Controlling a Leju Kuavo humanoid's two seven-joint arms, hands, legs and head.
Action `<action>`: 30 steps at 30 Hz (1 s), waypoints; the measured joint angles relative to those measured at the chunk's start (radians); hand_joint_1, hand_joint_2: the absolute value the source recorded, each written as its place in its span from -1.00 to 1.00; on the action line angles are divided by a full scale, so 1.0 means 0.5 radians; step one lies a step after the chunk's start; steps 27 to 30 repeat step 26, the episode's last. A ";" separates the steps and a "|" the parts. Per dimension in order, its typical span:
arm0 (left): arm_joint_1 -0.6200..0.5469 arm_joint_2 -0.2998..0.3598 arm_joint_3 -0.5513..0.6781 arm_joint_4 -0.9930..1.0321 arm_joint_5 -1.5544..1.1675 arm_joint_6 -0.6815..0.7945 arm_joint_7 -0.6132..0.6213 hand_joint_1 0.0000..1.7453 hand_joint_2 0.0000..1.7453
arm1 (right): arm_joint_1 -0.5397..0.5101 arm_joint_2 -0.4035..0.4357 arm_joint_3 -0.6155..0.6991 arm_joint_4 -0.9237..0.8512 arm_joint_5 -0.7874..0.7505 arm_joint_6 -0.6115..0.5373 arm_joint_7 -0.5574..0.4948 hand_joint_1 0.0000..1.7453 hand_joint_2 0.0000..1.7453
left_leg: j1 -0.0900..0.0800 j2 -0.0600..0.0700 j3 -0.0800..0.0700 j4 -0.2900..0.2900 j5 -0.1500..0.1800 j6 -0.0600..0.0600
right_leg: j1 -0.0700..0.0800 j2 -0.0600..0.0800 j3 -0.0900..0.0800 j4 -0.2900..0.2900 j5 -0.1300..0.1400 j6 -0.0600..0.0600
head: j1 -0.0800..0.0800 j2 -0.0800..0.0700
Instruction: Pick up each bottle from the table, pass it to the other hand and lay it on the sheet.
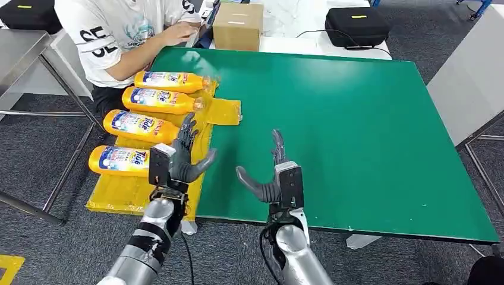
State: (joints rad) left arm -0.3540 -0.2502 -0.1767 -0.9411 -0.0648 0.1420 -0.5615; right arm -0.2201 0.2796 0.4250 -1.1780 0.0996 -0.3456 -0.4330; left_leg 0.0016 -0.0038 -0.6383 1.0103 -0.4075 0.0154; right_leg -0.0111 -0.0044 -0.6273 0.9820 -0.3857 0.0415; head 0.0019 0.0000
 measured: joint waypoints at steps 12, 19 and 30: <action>0.094 -0.070 -0.168 -0.057 0.036 0.203 0.007 -1.00 1.00 | 0.105 0.035 0.008 -0.065 -0.017 -0.066 -0.029 -1.00 1.00 | 0.000 0.001 -0.002 0.000 0.000 0.000 | 0.000 0.000 -0.001 0.000 0.000 0.000 | 0.000 0.000; 0.119 -0.105 -0.210 -0.095 0.153 0.372 -0.047 -1.00 1.00 | 0.120 0.034 0.024 -0.085 -0.073 -0.186 -0.056 -1.00 1.00 | 0.000 0.000 -0.002 0.000 0.000 0.000 | 0.000 0.000 -0.001 0.000 0.000 0.000 | 0.001 0.000; 0.120 -0.136 -0.294 -0.109 0.238 0.498 -0.064 -1.00 1.00 | 0.122 0.023 0.098 -0.165 0.004 -0.374 -0.056 -1.00 1.00 | 0.000 0.001 -0.003 0.000 0.000 0.000 | 0.000 0.000 -0.002 0.000 0.000 0.000 | 0.001 0.000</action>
